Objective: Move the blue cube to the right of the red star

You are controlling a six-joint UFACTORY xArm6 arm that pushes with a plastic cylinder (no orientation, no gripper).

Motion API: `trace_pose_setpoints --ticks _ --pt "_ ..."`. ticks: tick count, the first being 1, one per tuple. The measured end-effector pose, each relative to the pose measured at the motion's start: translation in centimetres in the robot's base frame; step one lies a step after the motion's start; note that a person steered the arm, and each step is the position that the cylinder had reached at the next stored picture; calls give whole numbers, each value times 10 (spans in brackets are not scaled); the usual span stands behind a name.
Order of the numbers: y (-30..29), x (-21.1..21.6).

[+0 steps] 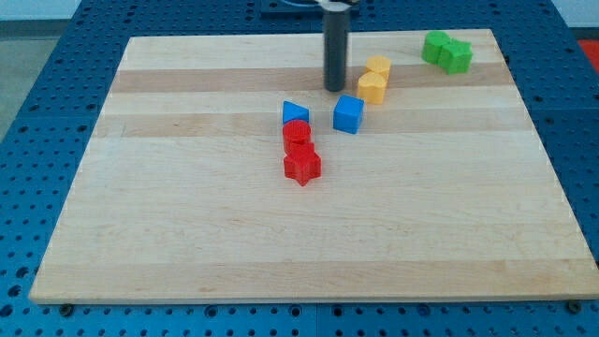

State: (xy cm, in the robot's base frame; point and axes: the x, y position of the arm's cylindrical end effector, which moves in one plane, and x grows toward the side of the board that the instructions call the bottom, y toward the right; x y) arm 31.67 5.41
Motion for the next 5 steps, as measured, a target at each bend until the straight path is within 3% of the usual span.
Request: trace_pose_setpoints --ticks 5 --pt "14 100"
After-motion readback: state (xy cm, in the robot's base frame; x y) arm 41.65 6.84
